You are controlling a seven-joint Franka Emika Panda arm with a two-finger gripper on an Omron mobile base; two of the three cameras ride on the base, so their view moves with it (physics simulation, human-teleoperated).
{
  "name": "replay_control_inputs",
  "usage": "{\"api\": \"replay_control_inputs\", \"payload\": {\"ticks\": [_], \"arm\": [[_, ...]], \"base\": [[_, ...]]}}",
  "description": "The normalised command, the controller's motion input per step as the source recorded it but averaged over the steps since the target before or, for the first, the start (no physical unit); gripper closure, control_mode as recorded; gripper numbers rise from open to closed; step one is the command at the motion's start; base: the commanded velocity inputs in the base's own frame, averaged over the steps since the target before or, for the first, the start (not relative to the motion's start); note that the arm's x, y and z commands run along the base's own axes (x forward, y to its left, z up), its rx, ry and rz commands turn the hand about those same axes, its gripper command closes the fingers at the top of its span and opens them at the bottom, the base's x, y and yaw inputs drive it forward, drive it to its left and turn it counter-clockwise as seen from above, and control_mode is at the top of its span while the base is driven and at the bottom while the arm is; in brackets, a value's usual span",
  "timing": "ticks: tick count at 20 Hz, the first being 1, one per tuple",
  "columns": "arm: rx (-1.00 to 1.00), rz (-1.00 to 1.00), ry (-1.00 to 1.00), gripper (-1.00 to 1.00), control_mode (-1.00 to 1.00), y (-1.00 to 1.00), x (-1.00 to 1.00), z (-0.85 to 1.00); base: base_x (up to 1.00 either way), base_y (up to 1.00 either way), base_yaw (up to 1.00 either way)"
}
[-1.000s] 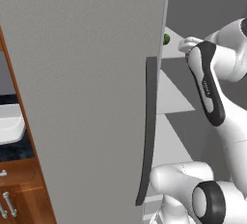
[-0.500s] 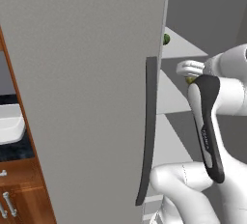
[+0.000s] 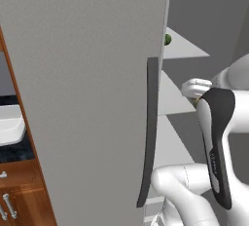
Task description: Take the squash and avocado out of the freezer and place them in the tupperware container on the counter. Then put the tupperware containing the vegetables back in the freezer.
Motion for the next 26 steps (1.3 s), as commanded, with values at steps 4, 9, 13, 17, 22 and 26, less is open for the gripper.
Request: {"api": "replay_control_inputs", "payload": {"ticks": [4,9,13,17,22,26], "arm": [[0.00,0.00,0.12,1.00,-1.00,0.00,-0.38,-0.20],[0.00,0.00,0.00,1.00,1.00,0.00,0.00,0.00],[0.00,0.00,0.00,1.00,1.00,0.00,0.00,0.00],[0.00,0.00,0.00,1.00,1.00,0.00,0.00,0.00],[0.00,0.00,0.00,1.00,1.00,0.00,0.00,0.00],[0.00,0.00,0.00,1.00,1.00,0.00,0.00,0.00]], "base": [[0.00,0.00,0.00],[-0.98,0.17,0.00],[-0.84,0.73,0.00],[-0.06,1.00,0.00],[0.00,1.00,0.00],[0.00,1.00,0.00]]}}
